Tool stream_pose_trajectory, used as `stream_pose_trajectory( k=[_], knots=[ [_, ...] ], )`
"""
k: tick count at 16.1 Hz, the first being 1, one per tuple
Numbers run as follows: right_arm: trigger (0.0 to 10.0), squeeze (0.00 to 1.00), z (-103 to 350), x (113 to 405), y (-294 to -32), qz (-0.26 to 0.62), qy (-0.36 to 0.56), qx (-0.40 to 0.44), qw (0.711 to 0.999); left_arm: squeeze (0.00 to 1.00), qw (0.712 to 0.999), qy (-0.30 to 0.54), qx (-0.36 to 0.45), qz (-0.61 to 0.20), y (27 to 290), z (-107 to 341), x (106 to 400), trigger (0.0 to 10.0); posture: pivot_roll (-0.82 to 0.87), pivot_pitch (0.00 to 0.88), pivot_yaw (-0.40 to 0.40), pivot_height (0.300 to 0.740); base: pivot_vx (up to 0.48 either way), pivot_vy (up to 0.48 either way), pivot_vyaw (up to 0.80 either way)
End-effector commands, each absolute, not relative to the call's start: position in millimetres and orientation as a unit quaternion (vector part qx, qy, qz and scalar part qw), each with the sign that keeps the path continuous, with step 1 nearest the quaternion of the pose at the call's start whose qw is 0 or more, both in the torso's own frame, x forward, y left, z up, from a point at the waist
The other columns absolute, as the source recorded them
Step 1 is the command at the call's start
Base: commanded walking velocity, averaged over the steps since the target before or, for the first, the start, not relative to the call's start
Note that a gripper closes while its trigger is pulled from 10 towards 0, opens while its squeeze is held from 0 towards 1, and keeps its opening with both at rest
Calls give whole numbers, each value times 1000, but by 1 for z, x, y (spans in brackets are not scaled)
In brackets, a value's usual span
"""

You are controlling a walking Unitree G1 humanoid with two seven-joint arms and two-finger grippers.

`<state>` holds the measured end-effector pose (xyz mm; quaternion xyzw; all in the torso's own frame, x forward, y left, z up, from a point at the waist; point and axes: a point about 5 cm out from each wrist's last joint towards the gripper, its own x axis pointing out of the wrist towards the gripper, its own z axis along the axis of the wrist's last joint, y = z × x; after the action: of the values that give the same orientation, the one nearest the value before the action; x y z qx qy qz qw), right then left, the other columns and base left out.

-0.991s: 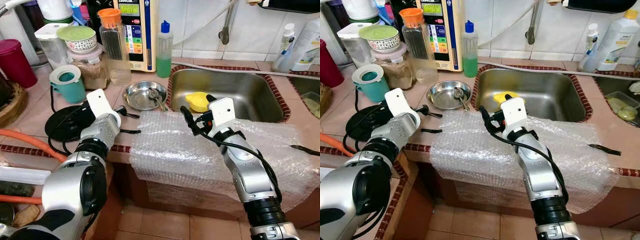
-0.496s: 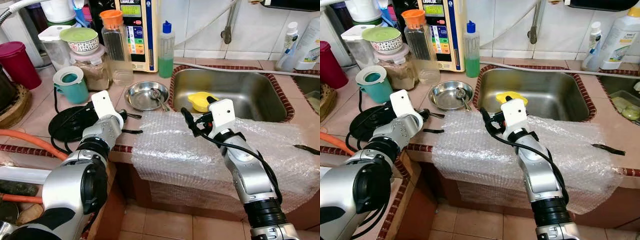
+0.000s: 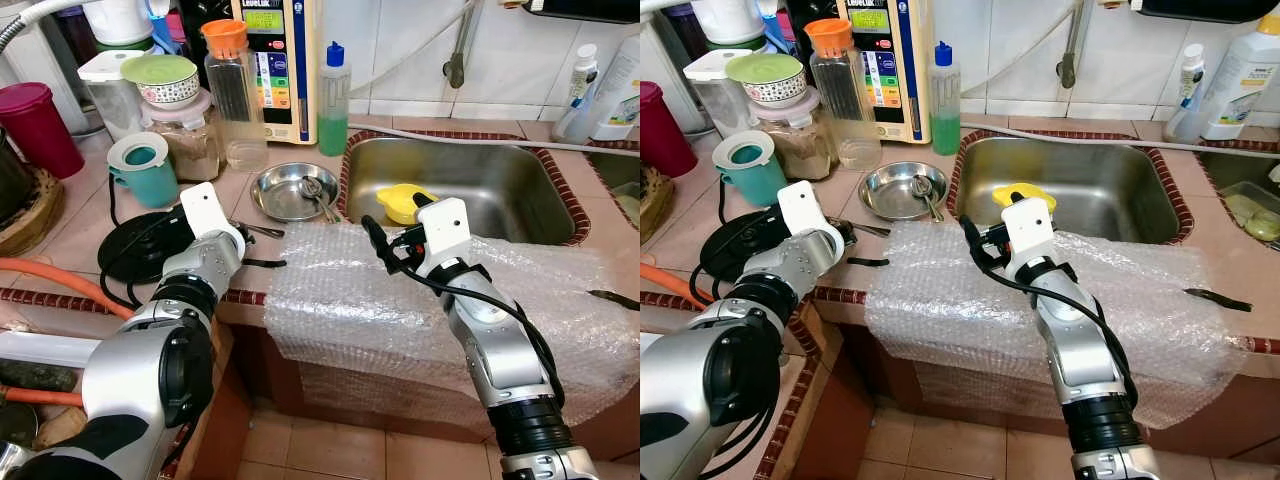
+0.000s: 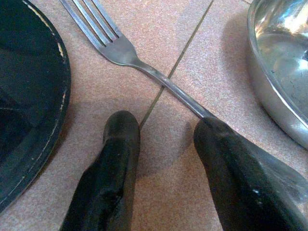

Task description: Kitchen organization

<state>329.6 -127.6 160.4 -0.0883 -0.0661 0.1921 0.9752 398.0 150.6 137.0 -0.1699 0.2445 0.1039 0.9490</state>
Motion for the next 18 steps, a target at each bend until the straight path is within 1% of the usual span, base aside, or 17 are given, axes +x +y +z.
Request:
stream_pose_trajectory(
  k=[1, 6, 10, 12, 13, 15, 17, 18],
  knots=[
    [10000, 0, 165, 331, -125, 196, -73, -94, 973, 0, 946, 257, -170, 106, 152, 132, 396, 0, -4, 0, 88, 740, 0, 0, 0],
    [10000, 0, 166, 331, -126, 194, -73, -94, 974, 0, 945, 256, -173, 106, 154, 132, 396, 0, -4, 0, 89, 740, 0, 0, 0],
    [10000, 0, 166, 332, -126, 195, -74, -94, 973, 0, 945, 251, -167, 126, 163, 130, 394, 0, -1, 0, 88, 740, 0, 0, 0],
    [10000, 0, 166, 333, -126, 194, -74, -94, 974, 0, 950, 233, -151, 146, 173, 133, 395, 0, 0, 0, 87, 740, 0, 0, 0],
    [10000, 0, 166, 333, -126, 194, -75, -94, 974, 0, 956, 213, -125, 156, 179, 137, 396, 0, 0, 0, 87, 740, 0, 0, 0],
    [10000, 0, 166, 332, -127, 193, -75, -94, 974, 0, 961, 197, -114, 156, 182, 138, 396, 0, 3, 0, 84, 740, 0, 0, 0],
    [10000, 0, 166, 333, -126, 194, -75, -95, 974, 0, 964, 185, -116, 152, 181, 138, 395, 0, 5, 0, 81, 740, 0, 0, 0],
    [10000, 0, 167, 333, -126, 194, -76, -94, 973, 0, 968, 165, -124, 145, 179, 140, 396, 0, 7, 0, 79, 740, 0, 0, 0]
  ],
)
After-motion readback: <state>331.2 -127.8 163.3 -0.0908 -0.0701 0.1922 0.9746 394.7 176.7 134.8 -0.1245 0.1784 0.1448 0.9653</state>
